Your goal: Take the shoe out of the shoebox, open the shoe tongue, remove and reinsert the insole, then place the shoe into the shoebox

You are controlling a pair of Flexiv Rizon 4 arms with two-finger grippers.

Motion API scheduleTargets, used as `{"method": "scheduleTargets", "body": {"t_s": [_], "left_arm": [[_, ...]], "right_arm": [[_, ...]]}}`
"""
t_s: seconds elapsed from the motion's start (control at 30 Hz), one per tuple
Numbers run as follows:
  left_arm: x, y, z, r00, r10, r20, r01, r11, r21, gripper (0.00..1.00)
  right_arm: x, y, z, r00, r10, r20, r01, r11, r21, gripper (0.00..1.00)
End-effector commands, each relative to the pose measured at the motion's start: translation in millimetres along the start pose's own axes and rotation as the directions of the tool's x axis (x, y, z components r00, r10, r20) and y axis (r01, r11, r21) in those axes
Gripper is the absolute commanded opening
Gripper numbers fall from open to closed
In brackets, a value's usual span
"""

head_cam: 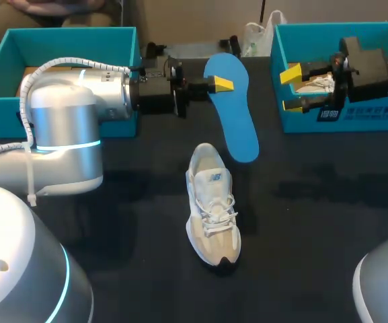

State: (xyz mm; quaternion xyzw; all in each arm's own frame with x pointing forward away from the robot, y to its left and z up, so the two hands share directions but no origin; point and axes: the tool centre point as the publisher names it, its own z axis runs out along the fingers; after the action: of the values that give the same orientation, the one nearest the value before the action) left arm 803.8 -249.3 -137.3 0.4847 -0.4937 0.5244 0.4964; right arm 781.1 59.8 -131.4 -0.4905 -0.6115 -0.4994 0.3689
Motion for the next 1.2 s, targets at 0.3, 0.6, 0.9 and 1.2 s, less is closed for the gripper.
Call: {"method": "scheduleTargets", "body": {"t_s": [0.3,0.6,0.9,1.2], "left_arm": [[-0.3,-0.6,0.7,1.0,0.0,0.0,0.0,1.0,0.0,0.0],[-0.3,-0.6,0.7,1.0,0.0,0.0,0.0,1.0,0.0,0.0],[9.7,-9.7,-7.9,0.967,0.251,-0.041,-0.253,0.967,-0.041,0.0],[18.5,-9.9,-12.6,0.718,0.695,-0.031,-0.696,0.718,-0.018,0.0]], "right_arm": [[-4.3,-1.0,-0.3,1.0,0.001,-0.024,-0.001,1.0,0.001,1.0],[-4.3,-1.0,-0.3,1.0,0.001,-0.024,-0.001,1.0,0.001,1.0],[-4.3,-1.0,-0.3,1.0,0.001,-0.024,-0.001,1.0,0.001,1.0],[-4.3,-1.0,-0.3,1.0,0.001,-0.024,-0.001,1.0,0.001,1.0]]}}
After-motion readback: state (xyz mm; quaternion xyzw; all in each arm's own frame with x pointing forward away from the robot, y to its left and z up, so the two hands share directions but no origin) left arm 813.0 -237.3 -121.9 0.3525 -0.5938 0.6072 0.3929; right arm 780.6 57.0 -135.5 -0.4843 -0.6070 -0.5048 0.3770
